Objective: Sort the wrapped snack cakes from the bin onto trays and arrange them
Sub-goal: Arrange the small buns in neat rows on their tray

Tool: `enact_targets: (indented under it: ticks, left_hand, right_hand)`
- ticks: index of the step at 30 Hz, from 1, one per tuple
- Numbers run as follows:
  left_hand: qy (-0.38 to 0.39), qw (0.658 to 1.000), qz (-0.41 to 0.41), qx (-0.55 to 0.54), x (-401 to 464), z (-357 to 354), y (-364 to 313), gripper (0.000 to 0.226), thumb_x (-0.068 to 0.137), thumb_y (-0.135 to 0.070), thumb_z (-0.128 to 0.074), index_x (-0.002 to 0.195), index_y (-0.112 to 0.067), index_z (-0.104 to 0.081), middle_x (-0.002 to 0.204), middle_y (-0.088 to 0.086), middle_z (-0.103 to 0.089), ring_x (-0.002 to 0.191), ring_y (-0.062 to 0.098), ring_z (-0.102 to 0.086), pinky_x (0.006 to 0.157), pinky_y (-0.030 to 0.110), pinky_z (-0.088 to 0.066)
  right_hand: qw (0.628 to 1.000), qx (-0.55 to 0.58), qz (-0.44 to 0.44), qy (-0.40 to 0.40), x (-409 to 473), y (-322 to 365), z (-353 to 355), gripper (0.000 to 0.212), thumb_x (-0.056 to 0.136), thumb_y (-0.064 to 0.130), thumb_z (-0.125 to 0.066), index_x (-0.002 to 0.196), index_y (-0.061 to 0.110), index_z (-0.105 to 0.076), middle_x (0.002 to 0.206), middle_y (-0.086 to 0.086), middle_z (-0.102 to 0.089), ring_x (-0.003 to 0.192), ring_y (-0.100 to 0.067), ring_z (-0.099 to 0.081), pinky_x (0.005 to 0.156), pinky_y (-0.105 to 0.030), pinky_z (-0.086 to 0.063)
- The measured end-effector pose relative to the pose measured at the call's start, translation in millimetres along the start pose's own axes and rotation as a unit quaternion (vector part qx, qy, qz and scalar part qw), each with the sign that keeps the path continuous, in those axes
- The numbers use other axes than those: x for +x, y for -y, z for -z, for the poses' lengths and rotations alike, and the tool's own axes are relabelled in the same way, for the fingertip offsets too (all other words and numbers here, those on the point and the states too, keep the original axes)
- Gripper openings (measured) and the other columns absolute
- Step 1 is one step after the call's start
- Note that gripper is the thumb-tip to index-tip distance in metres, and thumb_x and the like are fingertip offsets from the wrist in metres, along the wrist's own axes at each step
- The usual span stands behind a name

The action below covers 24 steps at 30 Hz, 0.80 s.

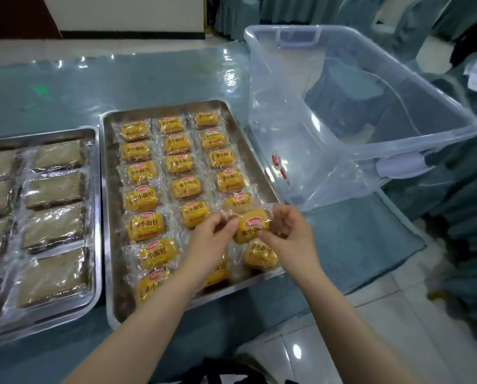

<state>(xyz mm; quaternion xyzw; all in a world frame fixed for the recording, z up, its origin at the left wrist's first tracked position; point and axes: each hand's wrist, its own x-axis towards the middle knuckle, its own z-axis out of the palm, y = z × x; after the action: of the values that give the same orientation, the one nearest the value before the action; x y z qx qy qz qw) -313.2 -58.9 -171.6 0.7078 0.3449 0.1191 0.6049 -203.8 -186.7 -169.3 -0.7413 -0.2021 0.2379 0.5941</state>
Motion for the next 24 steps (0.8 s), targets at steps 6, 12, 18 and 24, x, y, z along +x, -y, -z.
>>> enact_targets:
  ticks: [6, 12, 18, 24]
  left_hand:
    - [-0.04, 0.99, 0.053, -0.121, 5, 2, 6, 0.016, 0.086, -0.031, -0.063, 0.08, -0.017, -0.061, 0.081, 0.0, -0.07, 0.074, 0.016, -0.068, 0.059, 0.022, -0.053]
    - [-0.002, 0.989, 0.077, -0.129, 11, 7, 15, 0.029, 0.074, -0.039, -0.069, 0.072, -0.018, -0.049, 0.076, 0.005, -0.069, 0.075, 0.024, -0.069, 0.066, 0.033, -0.054]
    - [0.067, 0.965, 0.128, -0.217, 14, 7, 21, 0.03, 0.069, -0.034, -0.068, 0.082, -0.012, -0.053, 0.091, 0.012, -0.072, 0.084, 0.026, -0.07, 0.067, 0.029, -0.056]
    - [0.096, 0.937, 0.142, -0.303, 18, 12, 23, 0.027, 0.072, -0.027, -0.07, 0.085, -0.01, -0.053, 0.083, 0.008, -0.072, 0.077, 0.021, -0.07, 0.063, 0.026, -0.055]
  right_hand:
    - [0.993, 0.065, -0.1, -0.02, 0, -11, 3, 0.019, 0.085, 0.013, -0.07, 0.103, 0.019, -0.07, 0.097, -0.004, -0.073, 0.091, -0.023, -0.069, 0.081, -0.037, -0.057]
    - [0.944, 0.264, -0.199, -0.001, 3, -10, 8, 0.017, 0.084, -0.002, -0.064, 0.097, 0.007, -0.069, 0.087, -0.008, -0.075, 0.075, -0.018, -0.072, 0.058, -0.025, -0.055]
    - [0.911, 0.338, -0.235, 0.033, 6, -9, 13, 0.031, 0.07, 0.004, -0.07, 0.101, 0.003, -0.065, 0.084, -0.011, -0.074, 0.071, -0.02, -0.071, 0.053, -0.029, -0.056]
    - [0.888, 0.374, -0.258, 0.061, 16, -17, 12, 0.025, 0.07, 0.006, -0.07, 0.096, 0.006, -0.071, 0.087, -0.012, -0.072, 0.078, -0.025, -0.07, 0.068, -0.039, -0.059]
